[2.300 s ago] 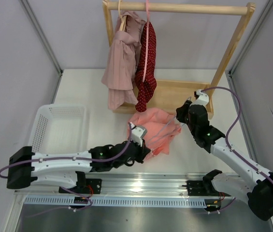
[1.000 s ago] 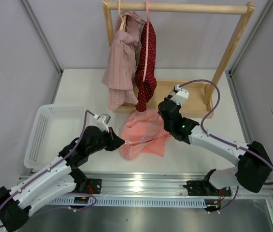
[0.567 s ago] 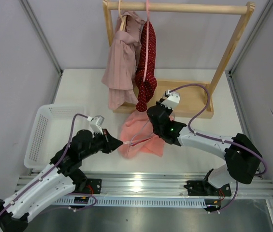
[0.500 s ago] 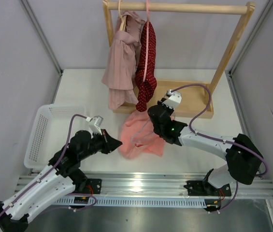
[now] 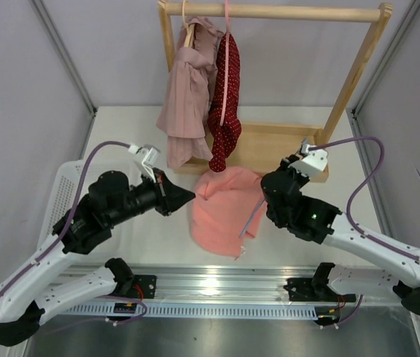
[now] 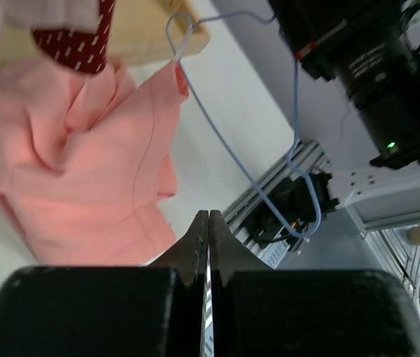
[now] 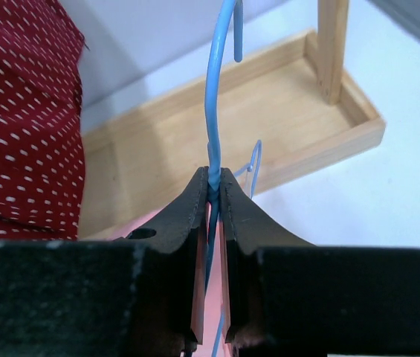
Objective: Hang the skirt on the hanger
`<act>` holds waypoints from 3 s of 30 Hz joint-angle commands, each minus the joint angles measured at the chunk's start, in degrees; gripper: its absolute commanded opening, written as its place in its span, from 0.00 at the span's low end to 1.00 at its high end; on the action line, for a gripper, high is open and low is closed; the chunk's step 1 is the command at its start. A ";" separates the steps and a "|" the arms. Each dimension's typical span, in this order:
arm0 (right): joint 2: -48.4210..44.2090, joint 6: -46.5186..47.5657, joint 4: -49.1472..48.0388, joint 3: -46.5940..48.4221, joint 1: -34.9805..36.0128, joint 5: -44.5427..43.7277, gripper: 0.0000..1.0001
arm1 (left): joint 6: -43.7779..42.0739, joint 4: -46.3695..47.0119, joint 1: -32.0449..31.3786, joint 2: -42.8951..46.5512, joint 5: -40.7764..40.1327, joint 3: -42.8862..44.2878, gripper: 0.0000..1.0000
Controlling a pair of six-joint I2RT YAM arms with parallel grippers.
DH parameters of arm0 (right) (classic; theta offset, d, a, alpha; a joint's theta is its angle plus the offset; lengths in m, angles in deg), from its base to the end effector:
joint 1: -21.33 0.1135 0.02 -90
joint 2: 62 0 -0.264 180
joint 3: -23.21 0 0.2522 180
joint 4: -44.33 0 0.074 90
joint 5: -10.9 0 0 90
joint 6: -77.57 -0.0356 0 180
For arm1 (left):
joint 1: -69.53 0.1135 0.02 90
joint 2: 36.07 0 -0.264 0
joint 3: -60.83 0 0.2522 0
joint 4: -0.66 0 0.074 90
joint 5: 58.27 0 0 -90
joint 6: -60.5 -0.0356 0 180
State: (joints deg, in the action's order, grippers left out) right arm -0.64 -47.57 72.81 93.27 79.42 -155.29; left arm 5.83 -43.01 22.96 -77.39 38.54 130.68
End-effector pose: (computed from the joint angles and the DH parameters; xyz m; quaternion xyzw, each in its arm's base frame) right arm 0.1458 0.1688 0.3554 0.2197 0.7015 -0.0177 0.6777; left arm 0.0993 -0.1110 0.3797 0.1136 0.7853 -0.4333 0.4273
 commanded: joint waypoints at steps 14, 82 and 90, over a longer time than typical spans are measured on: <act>5.69 -7.22 11.56 2.51 0.81 -1.11 0.00 | -0.77 35.54 -25.14 -2.62 -28.41 -27.01 0.44; 7.09 21.15 -26.93 -13.14 -46.57 126.10 0.72 | -23.82 38.35 2.18 -23.11 10.76 -20.41 0.00; 15.53 22.56 -31.77 -10.51 -44.47 131.38 0.73 | -23.99 38.79 2.27 -24.24 14.02 -20.15 0.00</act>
State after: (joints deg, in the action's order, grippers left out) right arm 13.86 -26.56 46.98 80.87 33.39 -29.37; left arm -17.09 -5.16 24.93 -101.52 48.79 110.12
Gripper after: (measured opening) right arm 0.728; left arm 0.017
